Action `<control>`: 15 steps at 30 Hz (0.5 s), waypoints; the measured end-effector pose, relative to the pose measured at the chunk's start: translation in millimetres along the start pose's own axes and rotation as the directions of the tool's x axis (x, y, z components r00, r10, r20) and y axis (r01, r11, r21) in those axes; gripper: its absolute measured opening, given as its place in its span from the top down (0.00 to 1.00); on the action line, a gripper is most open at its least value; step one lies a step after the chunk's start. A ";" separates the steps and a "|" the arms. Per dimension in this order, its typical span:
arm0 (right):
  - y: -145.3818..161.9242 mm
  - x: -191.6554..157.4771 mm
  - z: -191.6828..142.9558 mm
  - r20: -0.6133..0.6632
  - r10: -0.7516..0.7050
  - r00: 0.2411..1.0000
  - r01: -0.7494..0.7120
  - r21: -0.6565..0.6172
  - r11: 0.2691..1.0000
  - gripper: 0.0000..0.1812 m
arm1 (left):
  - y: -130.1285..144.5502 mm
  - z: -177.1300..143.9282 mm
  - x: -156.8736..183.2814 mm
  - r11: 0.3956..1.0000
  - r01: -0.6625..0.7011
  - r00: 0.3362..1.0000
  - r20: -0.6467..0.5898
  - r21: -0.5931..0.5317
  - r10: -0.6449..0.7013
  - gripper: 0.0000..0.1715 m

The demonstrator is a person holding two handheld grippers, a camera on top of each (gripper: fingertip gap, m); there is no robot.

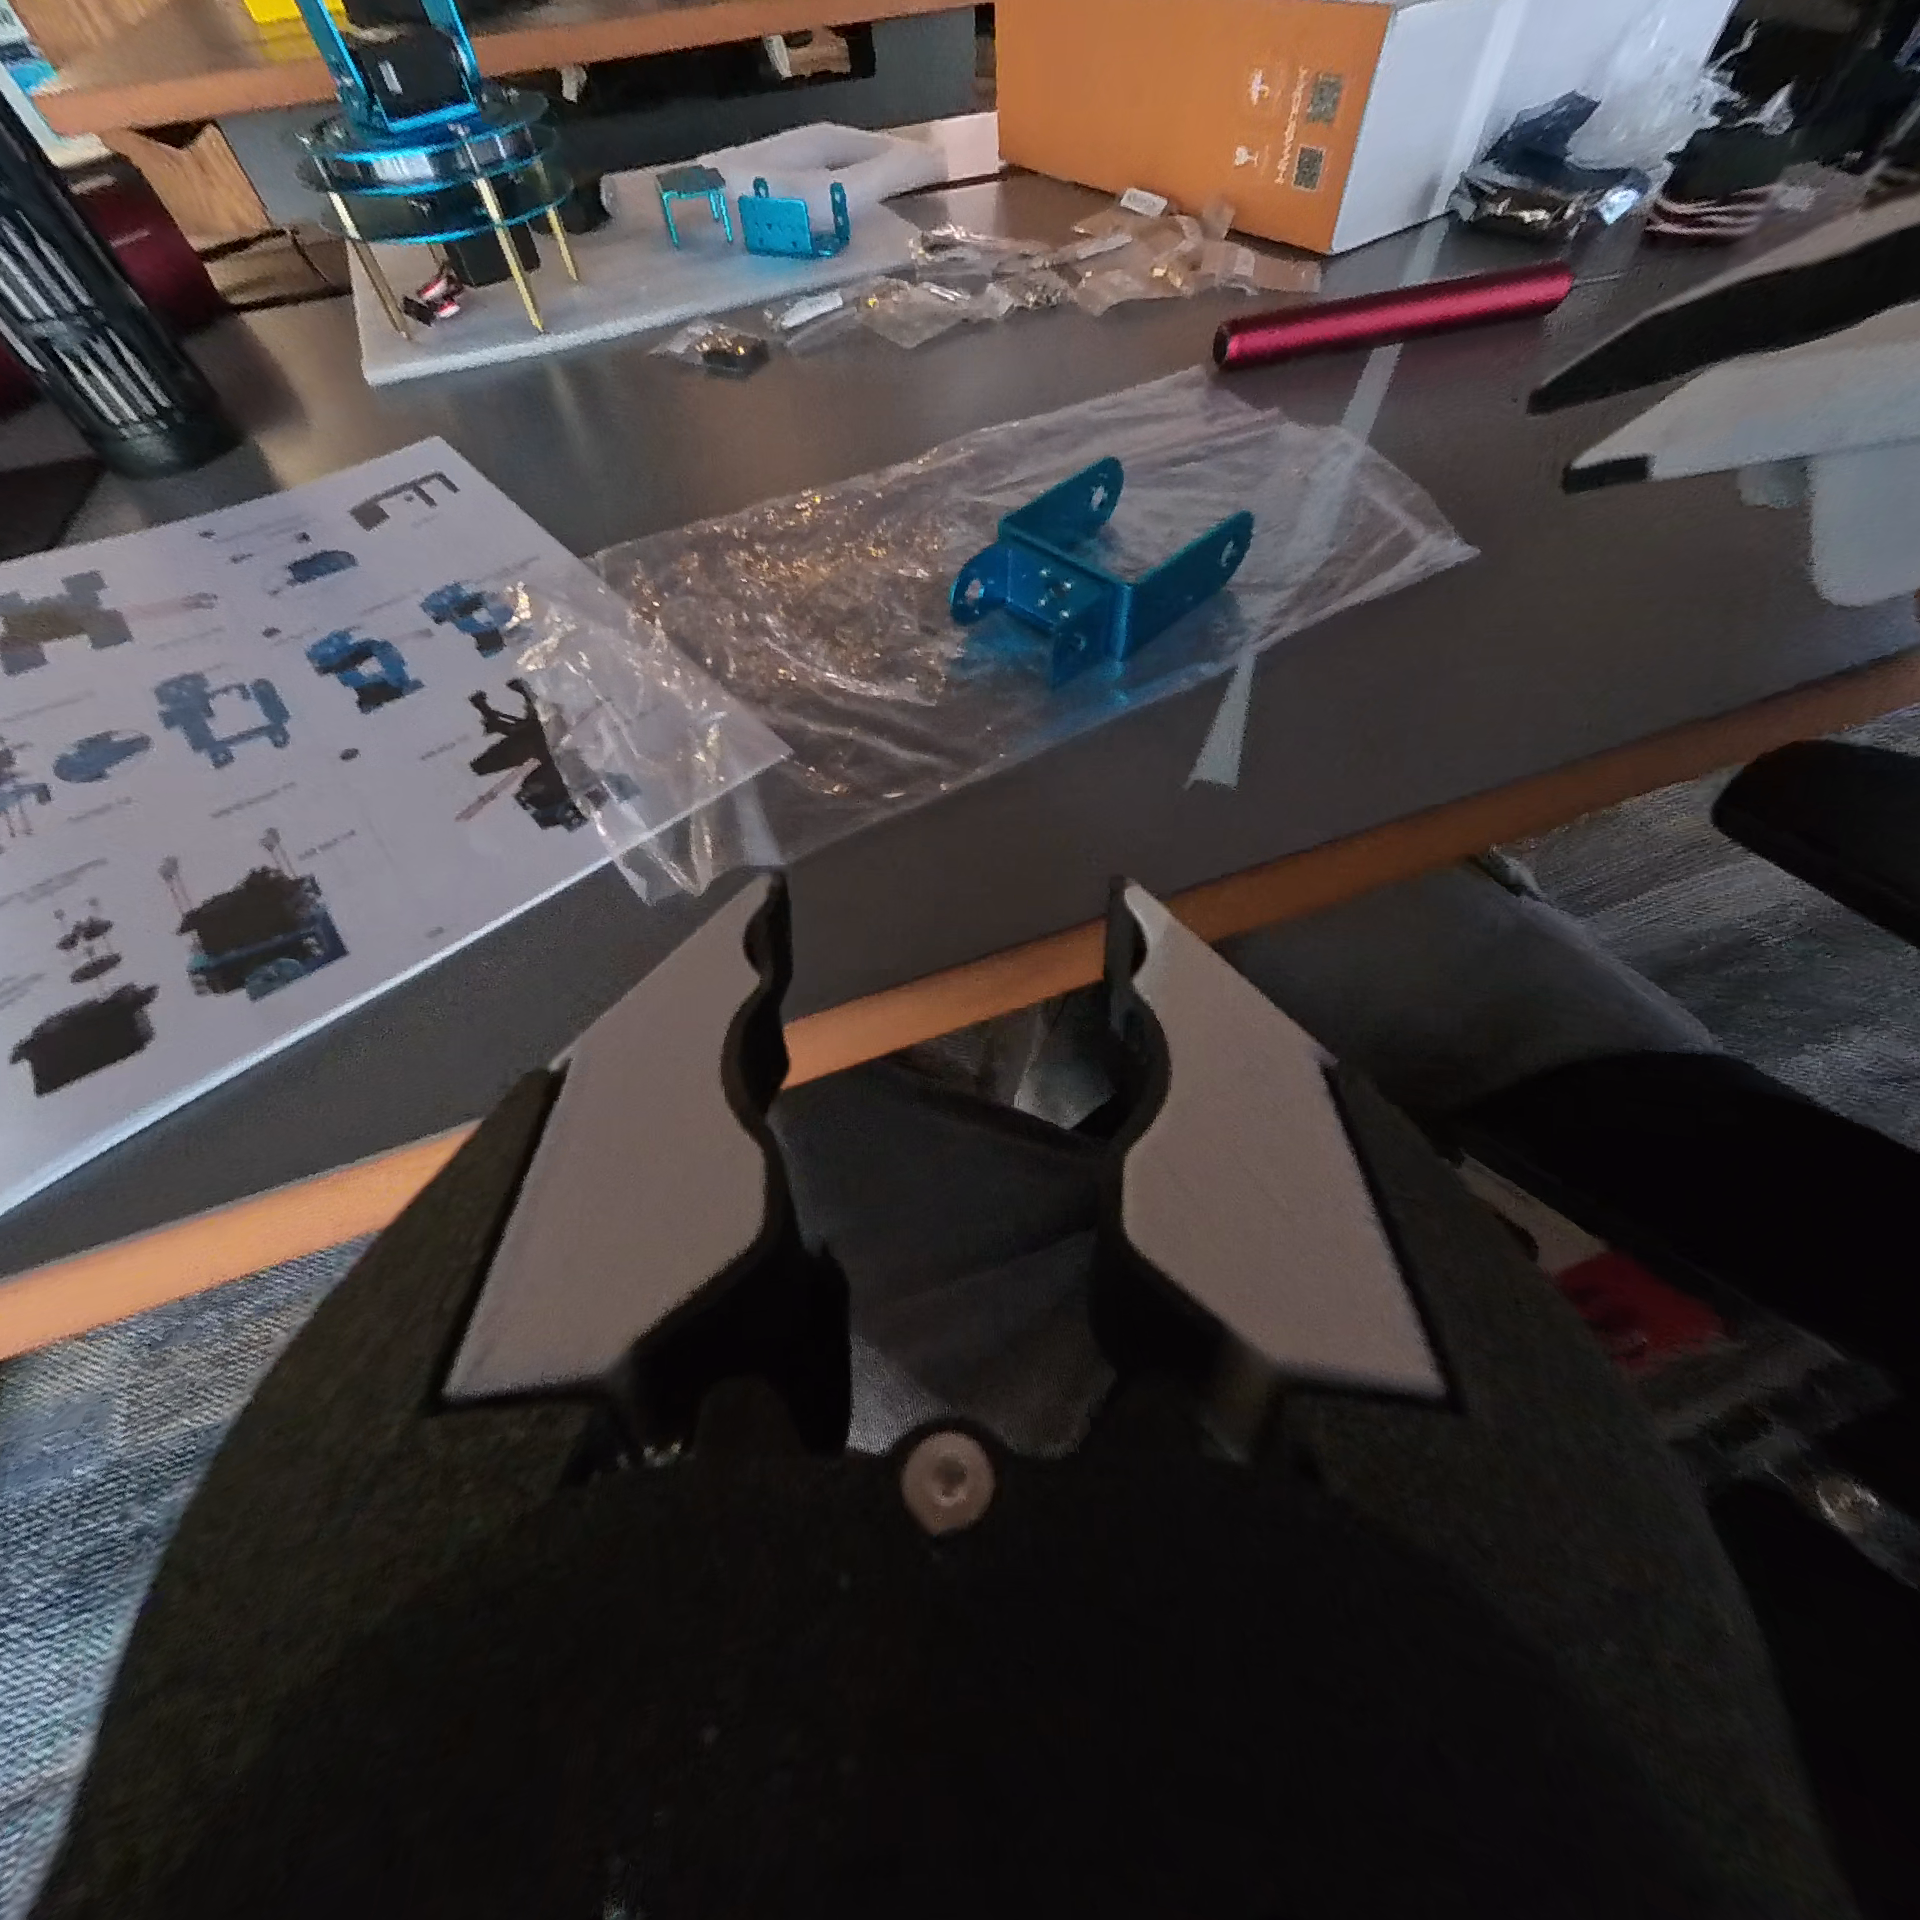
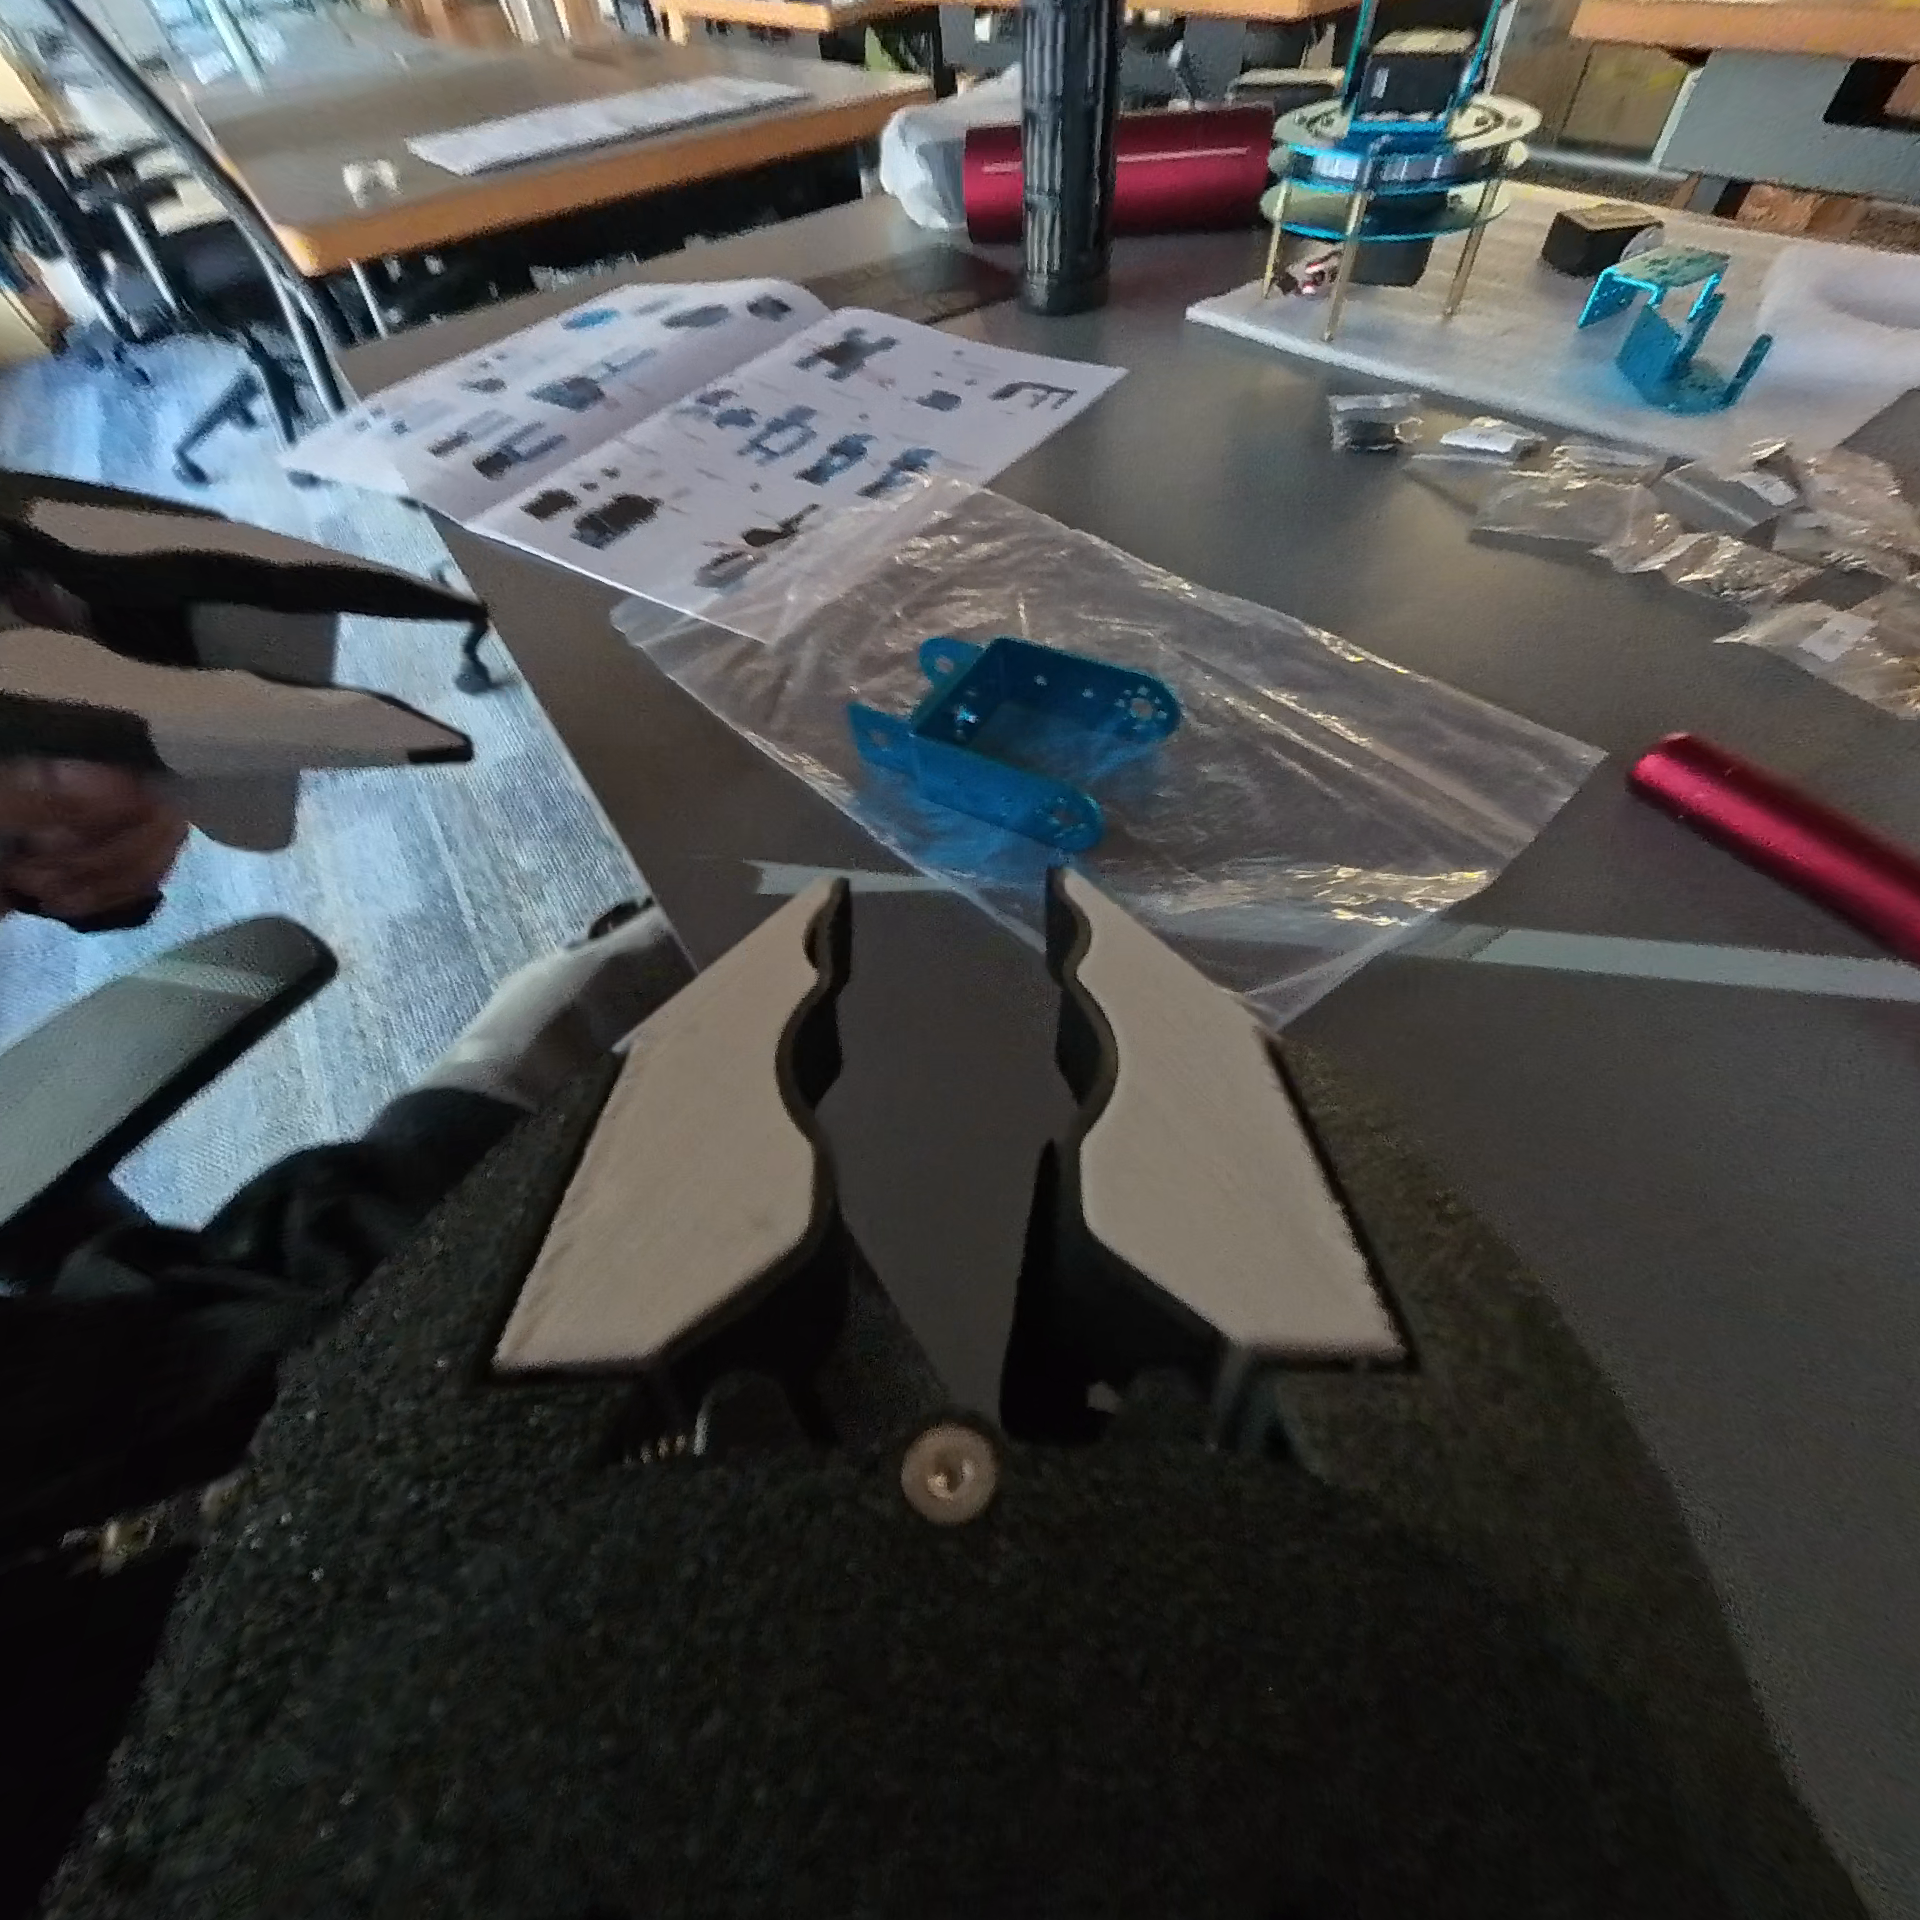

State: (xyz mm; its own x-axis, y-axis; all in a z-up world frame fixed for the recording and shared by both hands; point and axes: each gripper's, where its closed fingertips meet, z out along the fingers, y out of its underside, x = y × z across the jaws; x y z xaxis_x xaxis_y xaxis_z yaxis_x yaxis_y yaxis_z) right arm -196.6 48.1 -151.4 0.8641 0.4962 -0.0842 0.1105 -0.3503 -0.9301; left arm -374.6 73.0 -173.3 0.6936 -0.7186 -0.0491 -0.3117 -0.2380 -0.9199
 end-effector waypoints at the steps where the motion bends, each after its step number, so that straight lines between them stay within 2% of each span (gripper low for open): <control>1: -1.4 -3.8 -2.8 -0.002 0.010 1.000 -0.010 0.021 1.000 0.79 | -0.3 -1.2 2.8 1.000 0.009 1.000 -0.009 -0.004 -0.009 0.65; 5: -11.9 -24.9 -16.2 -0.009 -0.020 1.000 0.021 0.089 0.996 0.82 | -6.0 3.6 2.3 1.000 -0.009 1.000 0.024 -0.005 0.009 0.65; 7: -26.1 -61.9 -26.1 0.065 -0.062 0.996 0.052 0.152 0.987 0.89 | -13.6 4.7 -13.9 0.998 -0.060 0.985 0.161 -0.023 0.063 0.66; 9: -37.7 -109.9 -33.3 0.140 -0.121 0.983 0.093 0.192 0.977 0.99 | -27.7 7.8 -39.3 0.988 -0.148 0.926 0.345 -0.040 0.153 0.66; 11: -47.0 -160.7 -38.7 0.200 -0.195 0.960 0.149 0.225 0.963 1.00 | -33.0 13.3 -60.8 0.972 -0.203 0.845 0.481 -0.116 0.234 0.66; 13: -56.1 -193.1 -43.7 0.188 -0.250 0.950 0.199 0.254 0.946 1.00 | -31.8 19.5 -71.1 0.958 -0.207 0.793 0.539 -0.199 0.283 0.67; 15: -61.5 -208.9 -45.4 0.152 -0.296 0.943 0.249 0.265 0.932 1.00 | -31.2 23.6 -75.6 0.951 -0.196 0.764 0.571 -0.238 0.300 0.67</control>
State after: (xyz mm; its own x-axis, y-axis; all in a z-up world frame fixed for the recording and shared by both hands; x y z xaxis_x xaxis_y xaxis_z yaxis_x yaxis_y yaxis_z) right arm -361.6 -70.1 -60.3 0.7074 0.6925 0.1412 0.1885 0.0077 -0.9820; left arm -402.0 150.2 -150.0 0.8071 -0.2479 -0.5358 -0.5871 -0.2414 -0.7727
